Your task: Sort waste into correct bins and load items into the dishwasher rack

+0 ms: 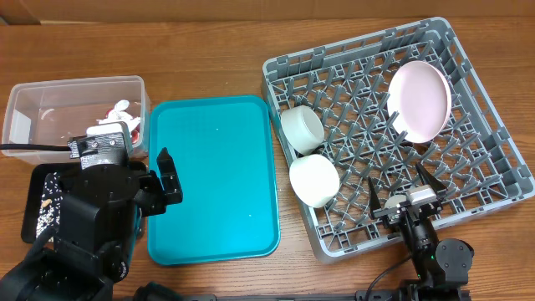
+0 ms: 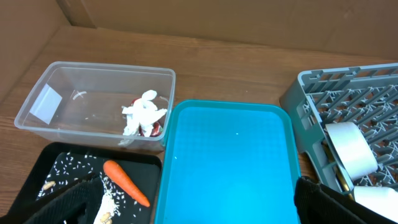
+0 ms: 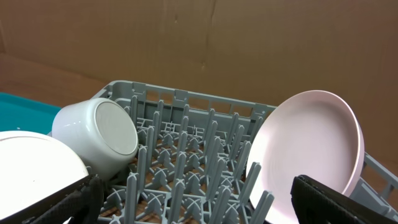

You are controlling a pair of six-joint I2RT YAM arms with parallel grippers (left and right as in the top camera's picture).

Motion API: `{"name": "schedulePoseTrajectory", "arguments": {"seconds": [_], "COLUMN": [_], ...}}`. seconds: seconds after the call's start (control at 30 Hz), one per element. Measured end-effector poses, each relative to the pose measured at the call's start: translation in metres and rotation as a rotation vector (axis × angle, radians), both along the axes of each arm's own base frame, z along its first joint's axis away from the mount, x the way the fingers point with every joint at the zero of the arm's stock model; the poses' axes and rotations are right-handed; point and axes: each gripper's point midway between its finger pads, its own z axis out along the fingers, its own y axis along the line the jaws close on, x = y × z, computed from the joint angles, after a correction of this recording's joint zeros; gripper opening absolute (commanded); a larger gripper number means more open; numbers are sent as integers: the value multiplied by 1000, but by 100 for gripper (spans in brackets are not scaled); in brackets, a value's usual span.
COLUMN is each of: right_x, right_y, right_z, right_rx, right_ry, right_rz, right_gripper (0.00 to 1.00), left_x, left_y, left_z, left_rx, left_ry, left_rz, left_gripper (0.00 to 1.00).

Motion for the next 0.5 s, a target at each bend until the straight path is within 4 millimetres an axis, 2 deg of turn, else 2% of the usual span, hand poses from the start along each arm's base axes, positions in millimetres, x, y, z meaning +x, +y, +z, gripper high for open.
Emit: {"name": "schedulePoseTrajectory", "arguments": {"seconds": [0.33,0.5], "right_x": [0,0], "right_y": [0,0], "right_z": [0,0], "right_rx": [0,0], "right_ry": [0,-1], "right_rz": [0,0], "right_gripper": [100,100], "left_x": [0,-7], "left_y": [0,11], "left_z": [-1,-8], "left_rx": [2,10], "left_ry": [3,13], "left_rz": [0,34], "left_gripper": [100,100]}}
